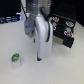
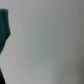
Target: Open the kcup holder, insert the kcup into the holder, and close the kcup holder
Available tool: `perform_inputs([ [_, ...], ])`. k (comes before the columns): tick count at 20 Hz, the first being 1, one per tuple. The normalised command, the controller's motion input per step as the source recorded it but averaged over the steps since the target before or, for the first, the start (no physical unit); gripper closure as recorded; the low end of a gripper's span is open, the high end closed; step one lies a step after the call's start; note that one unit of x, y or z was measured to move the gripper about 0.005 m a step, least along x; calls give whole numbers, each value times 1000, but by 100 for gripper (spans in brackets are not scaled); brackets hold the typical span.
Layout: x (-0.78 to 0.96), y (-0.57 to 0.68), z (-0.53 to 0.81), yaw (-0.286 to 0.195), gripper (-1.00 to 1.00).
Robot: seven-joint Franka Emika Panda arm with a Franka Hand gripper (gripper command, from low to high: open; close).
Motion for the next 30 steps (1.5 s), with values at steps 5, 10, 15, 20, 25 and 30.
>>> perform_inputs([
  [5, -304, -511, -14, -247, -100],
  [10, -269, -515, -57, -254, -100],
  [15, -232, -538, -158, -255, -100],
  [20, -117, -560, -250, -256, -100],
  [25, -83, -482, -353, -268, -100],
  [30, -2, -276, -314, -249, -100],
])
